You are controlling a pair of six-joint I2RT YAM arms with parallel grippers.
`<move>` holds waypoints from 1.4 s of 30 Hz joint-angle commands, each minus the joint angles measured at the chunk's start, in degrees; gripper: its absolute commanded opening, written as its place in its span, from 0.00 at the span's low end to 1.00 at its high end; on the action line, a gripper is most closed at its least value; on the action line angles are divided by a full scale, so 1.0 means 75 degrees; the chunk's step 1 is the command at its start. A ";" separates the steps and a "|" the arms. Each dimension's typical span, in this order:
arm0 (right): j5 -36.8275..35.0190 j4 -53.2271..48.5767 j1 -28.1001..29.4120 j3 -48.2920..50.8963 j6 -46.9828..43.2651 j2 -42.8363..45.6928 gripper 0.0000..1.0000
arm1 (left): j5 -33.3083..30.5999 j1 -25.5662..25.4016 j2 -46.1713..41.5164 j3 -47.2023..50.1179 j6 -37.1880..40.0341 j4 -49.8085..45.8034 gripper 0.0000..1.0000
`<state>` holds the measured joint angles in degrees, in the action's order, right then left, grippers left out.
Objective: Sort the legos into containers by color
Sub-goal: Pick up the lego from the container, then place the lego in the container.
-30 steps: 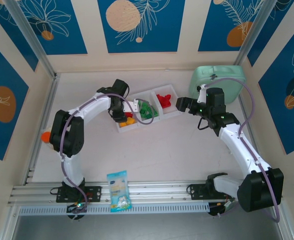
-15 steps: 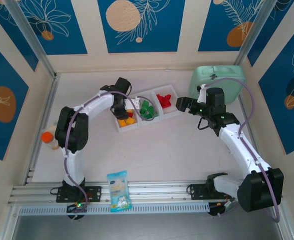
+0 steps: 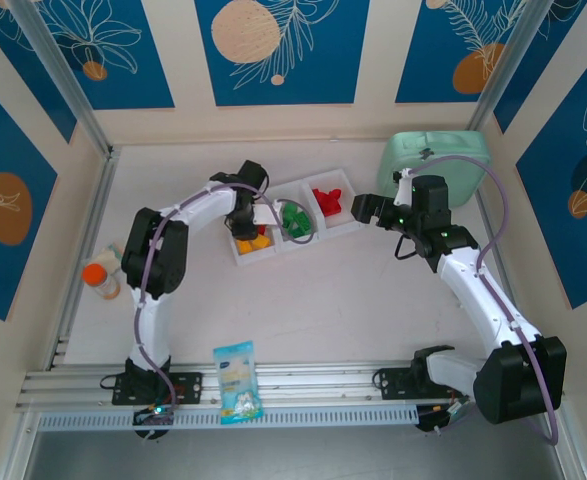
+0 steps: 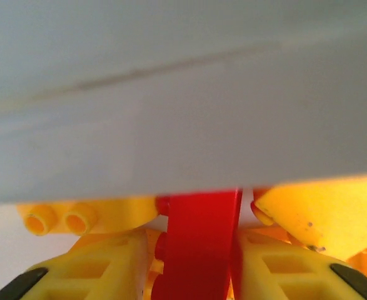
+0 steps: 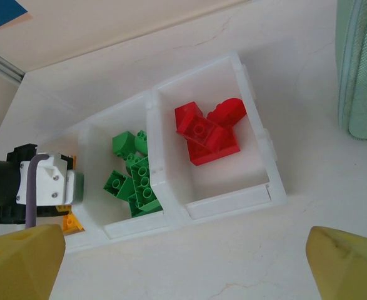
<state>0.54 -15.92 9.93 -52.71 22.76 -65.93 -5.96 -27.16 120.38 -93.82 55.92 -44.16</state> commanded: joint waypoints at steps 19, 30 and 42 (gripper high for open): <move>0.0270 0.0047 -0.0107 0.0081 0.0090 -0.0055 0.99 | -0.0459 -0.0260 -0.1760 0.0322 -0.0522 -0.0559 0.00; 0.0089 -0.0076 -0.0121 0.0000 0.0228 0.0416 0.99 | 0.2007 -0.0464 -0.2067 -0.1016 -0.3211 0.0742 0.00; 0.0092 -0.0957 -0.0129 0.0482 0.0587 0.2079 0.99 | 0.1592 -0.1167 0.1360 -0.4824 -0.4652 0.1349 0.00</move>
<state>0.62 -19.84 9.19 -50.24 25.85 -52.12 5.54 -34.96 126.58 -125.97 26.09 -35.09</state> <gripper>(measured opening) 0.992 0.193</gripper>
